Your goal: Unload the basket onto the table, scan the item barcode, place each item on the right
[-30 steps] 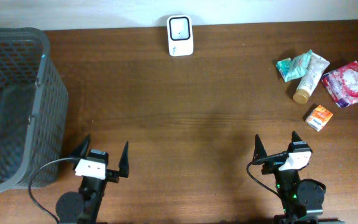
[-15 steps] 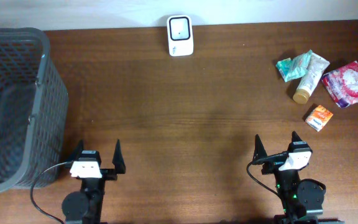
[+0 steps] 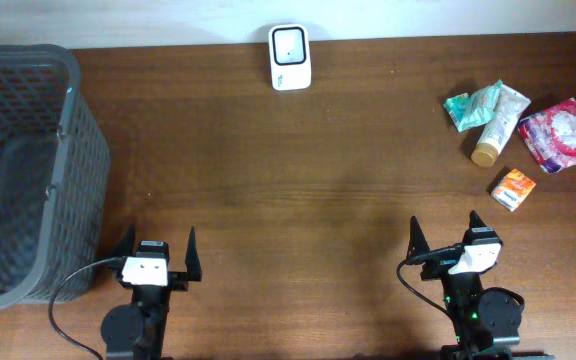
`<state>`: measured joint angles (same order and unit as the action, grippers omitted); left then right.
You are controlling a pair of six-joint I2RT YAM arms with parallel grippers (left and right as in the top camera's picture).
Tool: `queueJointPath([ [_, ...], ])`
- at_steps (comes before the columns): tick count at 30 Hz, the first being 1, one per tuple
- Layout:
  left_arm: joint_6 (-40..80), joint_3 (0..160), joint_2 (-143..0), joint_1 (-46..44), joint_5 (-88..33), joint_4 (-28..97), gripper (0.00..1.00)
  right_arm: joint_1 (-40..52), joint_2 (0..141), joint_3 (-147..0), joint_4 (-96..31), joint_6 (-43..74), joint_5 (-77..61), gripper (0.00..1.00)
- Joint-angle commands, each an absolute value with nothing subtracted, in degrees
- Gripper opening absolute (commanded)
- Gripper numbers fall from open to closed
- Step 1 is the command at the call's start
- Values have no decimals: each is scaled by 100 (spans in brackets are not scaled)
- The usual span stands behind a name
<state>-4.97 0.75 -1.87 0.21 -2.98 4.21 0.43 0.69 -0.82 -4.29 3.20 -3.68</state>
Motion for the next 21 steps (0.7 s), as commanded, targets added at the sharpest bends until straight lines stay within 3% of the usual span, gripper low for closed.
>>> queueJointPath([
  [1, -569, 49, -25, 56, -336, 440, 99, 73, 25, -32, -434, 340, -294, 99],
  [21, -786, 47, -25, 56, -207, 473, 99, 73, 25, -32, -434, 340, -294, 99],
])
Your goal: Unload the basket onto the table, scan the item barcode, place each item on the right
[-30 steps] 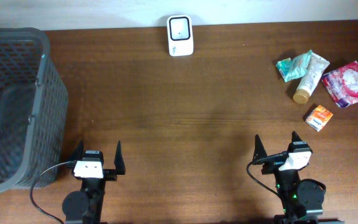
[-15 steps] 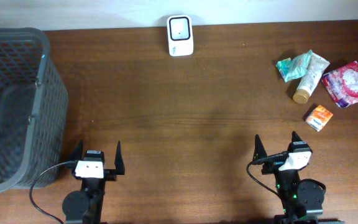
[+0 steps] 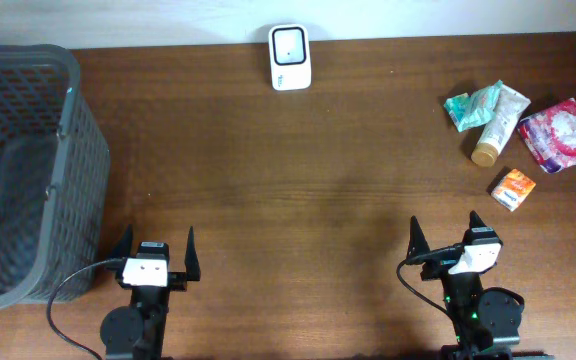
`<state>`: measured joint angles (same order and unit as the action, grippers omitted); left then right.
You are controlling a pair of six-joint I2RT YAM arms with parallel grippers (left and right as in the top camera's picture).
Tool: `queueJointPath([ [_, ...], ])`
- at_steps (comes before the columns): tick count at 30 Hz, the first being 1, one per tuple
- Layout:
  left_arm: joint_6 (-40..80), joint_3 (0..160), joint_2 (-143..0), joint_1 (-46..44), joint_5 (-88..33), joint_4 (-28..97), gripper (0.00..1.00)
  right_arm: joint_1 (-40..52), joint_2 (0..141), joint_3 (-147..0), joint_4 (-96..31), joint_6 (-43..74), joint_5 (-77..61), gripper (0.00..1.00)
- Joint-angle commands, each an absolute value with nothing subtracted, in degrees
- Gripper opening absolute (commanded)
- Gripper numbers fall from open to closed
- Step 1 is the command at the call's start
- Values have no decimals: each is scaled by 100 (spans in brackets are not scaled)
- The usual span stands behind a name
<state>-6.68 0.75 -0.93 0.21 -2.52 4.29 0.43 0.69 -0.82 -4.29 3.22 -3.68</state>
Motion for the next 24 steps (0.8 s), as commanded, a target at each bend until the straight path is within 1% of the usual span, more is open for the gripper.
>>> queueJointPath([
  [1, -786, 47, -25, 56, -204, 473, 99, 75, 25, -32, -434, 338, -294, 99],
  [7, -687, 47, -25, 56, -93, 482, 99, 73, 25, -32, -434, 340, -294, 99],
  [10, 163, 47, -25, 58, 198, 478, 99, 75, 25, -32, -434, 340, -294, 99],
  [12, 246, 47, -25, 62, 259, 475, 99, 73, 25, -32, -434, 340, -294, 99],
  [15, 644, 47, -25, 121, 674, 432, 99, 73, 25, -32, -434, 340, -294, 99],
  [19, 357, 47, -25, 137, 558, 454, 99, 73, 25, -32, -434, 340, -294, 99],
  [24, 364, 47, -25, 134, 541, 456, 99, 73, 25, -32, -434, 340, -294, 99],
])
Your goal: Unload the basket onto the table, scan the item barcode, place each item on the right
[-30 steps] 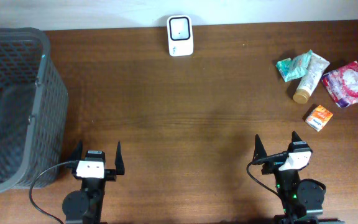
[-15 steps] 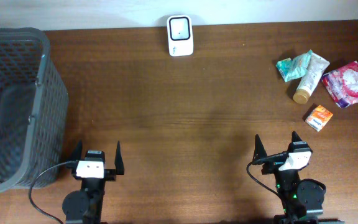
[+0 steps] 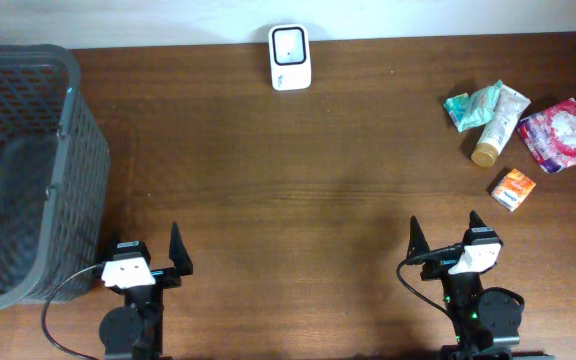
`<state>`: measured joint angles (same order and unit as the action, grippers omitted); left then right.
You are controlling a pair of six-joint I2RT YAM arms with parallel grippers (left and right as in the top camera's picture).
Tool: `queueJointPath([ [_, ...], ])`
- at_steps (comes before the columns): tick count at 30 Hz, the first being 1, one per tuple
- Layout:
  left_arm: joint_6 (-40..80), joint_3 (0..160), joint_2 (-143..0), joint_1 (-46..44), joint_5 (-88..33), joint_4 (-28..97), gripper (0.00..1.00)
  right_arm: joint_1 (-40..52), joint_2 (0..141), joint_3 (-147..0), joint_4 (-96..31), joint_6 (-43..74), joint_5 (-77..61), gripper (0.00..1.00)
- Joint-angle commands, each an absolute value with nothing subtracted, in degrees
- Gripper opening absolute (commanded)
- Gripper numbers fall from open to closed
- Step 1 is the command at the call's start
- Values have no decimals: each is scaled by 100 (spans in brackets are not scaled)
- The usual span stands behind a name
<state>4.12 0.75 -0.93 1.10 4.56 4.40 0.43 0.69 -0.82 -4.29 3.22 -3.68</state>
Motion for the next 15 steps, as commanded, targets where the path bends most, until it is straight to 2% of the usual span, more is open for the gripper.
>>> queueJointPath([
  [1, 360, 47, -25, 134, 541, 456, 99, 73, 25, -32, -434, 340, -294, 99],
  [15, 165, 49, -25, 130, 366, 478, 99, 73, 25, -32, -434, 340, -294, 99],
])
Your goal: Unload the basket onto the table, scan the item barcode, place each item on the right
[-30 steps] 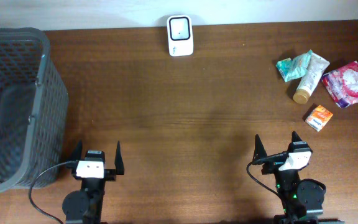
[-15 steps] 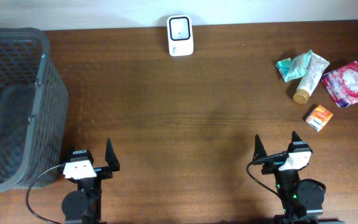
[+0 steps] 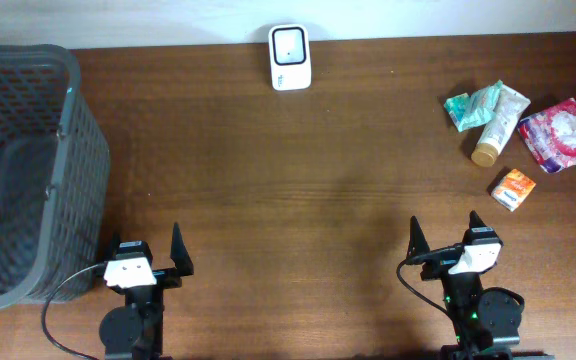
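Observation:
The white barcode scanner stands at the back edge of the wooden table. The items lie at the far right: a teal packet, a cream tube, a red-and-white package and a small orange box. My left gripper is open near the front left, empty and turned a little toward the basket. My right gripper is open near the front right, also empty, a short way in front of the orange box.
A large grey mesh basket fills the left side of the table, close to my left gripper. Bare wood lies between the scanner and both arms.
At the two oldest moments both grippers stood open and square at the front edge. By the last earlier moment the left gripper had shifted and turned slightly left toward the basket, where it still is. The right arm and all items have stayed put.

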`<state>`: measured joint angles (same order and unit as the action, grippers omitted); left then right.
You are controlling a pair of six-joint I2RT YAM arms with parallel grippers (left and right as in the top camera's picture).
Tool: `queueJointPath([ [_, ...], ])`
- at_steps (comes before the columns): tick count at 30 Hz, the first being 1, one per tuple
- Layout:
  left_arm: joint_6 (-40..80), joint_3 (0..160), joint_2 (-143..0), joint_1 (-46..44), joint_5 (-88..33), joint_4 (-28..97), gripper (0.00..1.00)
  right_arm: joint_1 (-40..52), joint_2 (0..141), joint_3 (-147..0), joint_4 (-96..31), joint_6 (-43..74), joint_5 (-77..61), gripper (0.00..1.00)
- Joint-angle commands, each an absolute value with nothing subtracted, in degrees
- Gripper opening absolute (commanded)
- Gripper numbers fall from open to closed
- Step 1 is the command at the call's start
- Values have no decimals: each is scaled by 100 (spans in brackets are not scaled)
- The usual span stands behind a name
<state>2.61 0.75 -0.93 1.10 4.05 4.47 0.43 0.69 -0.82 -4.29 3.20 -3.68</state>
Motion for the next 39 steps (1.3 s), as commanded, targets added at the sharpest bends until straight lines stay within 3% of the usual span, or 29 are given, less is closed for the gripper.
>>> queueJointPath([
  [1, 165, 49, -25, 130, 366, 478, 99, 73, 25, -32, -434, 340, -294, 99],
  [39, -25, 54, -27, 130, 276, 467, 99, 73, 25, -32, -434, 340, -294, 99],
])
